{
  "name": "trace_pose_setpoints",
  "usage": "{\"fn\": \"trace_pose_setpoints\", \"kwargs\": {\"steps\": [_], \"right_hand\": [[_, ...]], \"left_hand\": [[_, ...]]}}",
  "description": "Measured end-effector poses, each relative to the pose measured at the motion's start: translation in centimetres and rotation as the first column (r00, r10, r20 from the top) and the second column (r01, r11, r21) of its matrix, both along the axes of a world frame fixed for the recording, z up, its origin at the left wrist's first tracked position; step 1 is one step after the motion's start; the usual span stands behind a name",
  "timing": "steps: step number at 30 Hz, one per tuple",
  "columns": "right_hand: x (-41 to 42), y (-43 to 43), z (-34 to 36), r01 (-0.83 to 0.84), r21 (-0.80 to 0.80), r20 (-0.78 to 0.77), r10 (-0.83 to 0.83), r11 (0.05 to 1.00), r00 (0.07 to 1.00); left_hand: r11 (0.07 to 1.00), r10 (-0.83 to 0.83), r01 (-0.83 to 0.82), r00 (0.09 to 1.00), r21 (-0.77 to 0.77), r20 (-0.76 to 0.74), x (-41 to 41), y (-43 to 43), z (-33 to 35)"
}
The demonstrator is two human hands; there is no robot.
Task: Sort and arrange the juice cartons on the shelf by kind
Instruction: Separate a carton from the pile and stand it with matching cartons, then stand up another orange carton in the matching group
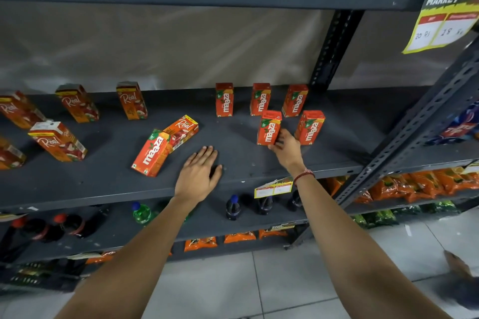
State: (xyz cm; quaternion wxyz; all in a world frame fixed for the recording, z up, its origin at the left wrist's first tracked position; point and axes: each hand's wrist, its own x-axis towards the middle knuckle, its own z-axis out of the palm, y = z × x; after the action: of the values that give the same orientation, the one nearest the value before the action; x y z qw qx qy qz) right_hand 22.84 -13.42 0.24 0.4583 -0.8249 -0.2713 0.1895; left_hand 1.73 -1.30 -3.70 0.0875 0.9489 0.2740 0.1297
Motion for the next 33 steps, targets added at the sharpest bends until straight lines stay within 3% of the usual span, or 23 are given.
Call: {"fn": "trace_pose_setpoints", "kwargs": {"steps": [3, 7, 9, 13, 23, 28, 33], "right_hand": [[-1.1, 0.1, -1.3, 0.169, 0.066, 0.133, -0.176, 0.983, 0.975], [-5.5, 0.0, -1.0, 0.364, 0.306, 0.234, -0.440, 0.880, 0.867], [-7.4, 0.8, -0.5, 0.312, 0.342, 0.188, -0.390, 0.886, 0.902], [-9.9, 3.6, 0.9, 0.076, 0.291, 0.079, -0.104, 0.954, 0.991], [-17.7, 9.0, 2.6, -0.195, 0.169, -0.188, 0.225, 0.966, 0.956], [-19.7, 11.6, 2.8, -0.217, 0.126, -0.239, 0.242, 0.968, 0.940], [-19.7, 12.6, 1.8, -0.177, 0.096, -0.426, 0.201, 0.980, 0.882]], "left_hand": [[1.000, 0.003, -0.002, 1.000, -0.009, 0.004, 0.0, -0.1, 0.1], [0.999, 0.001, -0.001, 1.000, -0.034, -0.003, -0.1, -0.2, 0.4], [0.999, -0.003, 0.003, 1.000, -0.036, -0.001, -0.4, -0.3, 0.6], [1.000, -0.013, 0.013, 1.000, 0.001, 0.013, -2.0, -0.3, 0.3], [0.995, 0.001, -0.003, 1.000, 0.101, 0.027, -9.4, 0.5, -1.4], [0.992, 0.020, -0.022, 1.000, 0.123, 0.020, -10.3, 0.6, -1.4], [0.991, 0.013, -0.018, 0.999, 0.134, 0.042, -10.2, 0.6, -1.6]]}}
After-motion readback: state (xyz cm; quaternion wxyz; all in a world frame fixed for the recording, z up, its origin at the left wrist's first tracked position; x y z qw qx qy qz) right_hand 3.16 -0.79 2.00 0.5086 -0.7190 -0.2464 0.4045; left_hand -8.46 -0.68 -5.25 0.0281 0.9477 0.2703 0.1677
